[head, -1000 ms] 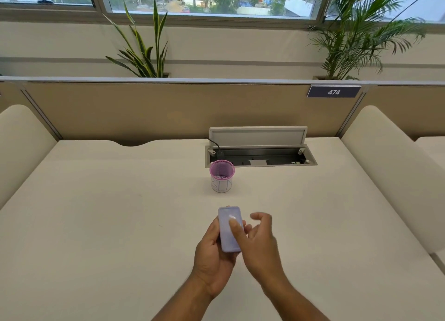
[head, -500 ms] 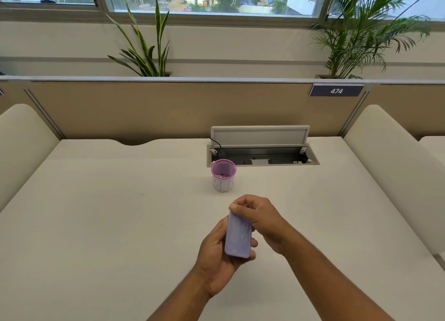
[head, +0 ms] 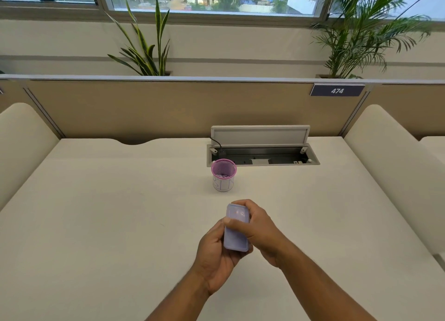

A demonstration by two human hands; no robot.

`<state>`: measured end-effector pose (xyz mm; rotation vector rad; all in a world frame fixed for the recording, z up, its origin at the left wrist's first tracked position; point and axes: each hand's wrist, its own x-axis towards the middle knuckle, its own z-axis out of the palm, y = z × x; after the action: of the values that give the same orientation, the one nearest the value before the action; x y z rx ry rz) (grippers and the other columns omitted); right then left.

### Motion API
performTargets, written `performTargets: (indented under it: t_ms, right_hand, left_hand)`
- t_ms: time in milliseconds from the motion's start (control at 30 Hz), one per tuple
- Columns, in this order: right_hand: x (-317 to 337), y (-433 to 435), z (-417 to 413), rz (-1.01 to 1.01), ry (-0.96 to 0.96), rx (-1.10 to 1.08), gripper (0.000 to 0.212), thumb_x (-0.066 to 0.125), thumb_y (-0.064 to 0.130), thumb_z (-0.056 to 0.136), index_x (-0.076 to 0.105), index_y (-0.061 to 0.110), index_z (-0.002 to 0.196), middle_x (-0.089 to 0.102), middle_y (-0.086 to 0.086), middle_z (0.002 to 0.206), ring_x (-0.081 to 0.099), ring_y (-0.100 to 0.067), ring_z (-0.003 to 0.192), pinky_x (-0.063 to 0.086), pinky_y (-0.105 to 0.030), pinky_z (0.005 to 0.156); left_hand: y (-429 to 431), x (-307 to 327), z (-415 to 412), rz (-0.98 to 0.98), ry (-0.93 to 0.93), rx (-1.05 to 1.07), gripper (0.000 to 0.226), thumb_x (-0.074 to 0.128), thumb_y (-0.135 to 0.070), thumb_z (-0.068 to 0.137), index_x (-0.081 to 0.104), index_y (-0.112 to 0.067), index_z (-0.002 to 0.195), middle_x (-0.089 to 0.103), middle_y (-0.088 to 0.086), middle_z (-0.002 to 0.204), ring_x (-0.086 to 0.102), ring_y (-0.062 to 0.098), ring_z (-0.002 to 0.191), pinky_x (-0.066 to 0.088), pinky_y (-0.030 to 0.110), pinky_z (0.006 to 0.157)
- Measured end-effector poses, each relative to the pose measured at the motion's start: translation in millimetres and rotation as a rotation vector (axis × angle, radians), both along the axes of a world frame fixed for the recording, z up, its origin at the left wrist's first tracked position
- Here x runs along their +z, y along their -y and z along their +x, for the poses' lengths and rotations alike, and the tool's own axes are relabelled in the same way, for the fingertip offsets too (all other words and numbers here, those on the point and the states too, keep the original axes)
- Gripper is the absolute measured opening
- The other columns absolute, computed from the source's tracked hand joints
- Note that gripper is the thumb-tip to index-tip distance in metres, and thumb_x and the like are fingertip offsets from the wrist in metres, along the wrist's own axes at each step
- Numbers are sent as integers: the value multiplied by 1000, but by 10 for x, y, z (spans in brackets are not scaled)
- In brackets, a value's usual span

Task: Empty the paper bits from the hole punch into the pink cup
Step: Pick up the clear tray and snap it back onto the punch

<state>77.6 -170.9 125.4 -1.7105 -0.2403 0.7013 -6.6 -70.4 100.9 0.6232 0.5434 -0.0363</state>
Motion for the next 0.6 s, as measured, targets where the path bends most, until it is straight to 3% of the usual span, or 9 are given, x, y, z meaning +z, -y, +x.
performTargets:
  t_ms: [200, 333, 433, 600]
  right_hand:
    - [-37, 1, -12, -38, 63, 13, 35, 83, 31, 84, 61, 25, 111, 67, -3, 108, 67, -18, 96, 61, -31, 79]
    - [-33, 7, -20, -59, 91, 7, 44, 82, 36, 85, 57, 31, 120, 65, 3, 114, 67, -17, 101, 63, -30, 81]
    - [-21, 44, -24, 2, 22, 10, 61, 81, 44, 85, 48, 36, 136, 63, 6, 125, 67, -16, 108, 62, -27, 77]
    - [-35, 72, -52, 14, 32, 51, 62, 87, 37, 80, 51, 41, 130, 65, 10, 124, 65, -16, 112, 63, -29, 83]
  left_hand:
    - [10, -34, -12, 21, 5, -4, 39, 44, -30, 107, 76, -12, 119, 77, 20, 108, 66, 33, 95, 53, 50, 84]
    - [13, -48, 12, 15, 11, -3, 40, 44, -33, 107, 69, -11, 131, 73, 22, 122, 66, 34, 105, 58, 49, 84]
    - [-5, -41, 51, 12, 36, 4, 43, 45, -35, 107, 65, -10, 136, 67, 27, 135, 63, 37, 117, 53, 55, 102]
    - [-41, -50, 90, 49, 46, 10, 43, 40, -32, 109, 73, -12, 127, 64, 30, 136, 64, 38, 119, 54, 53, 104]
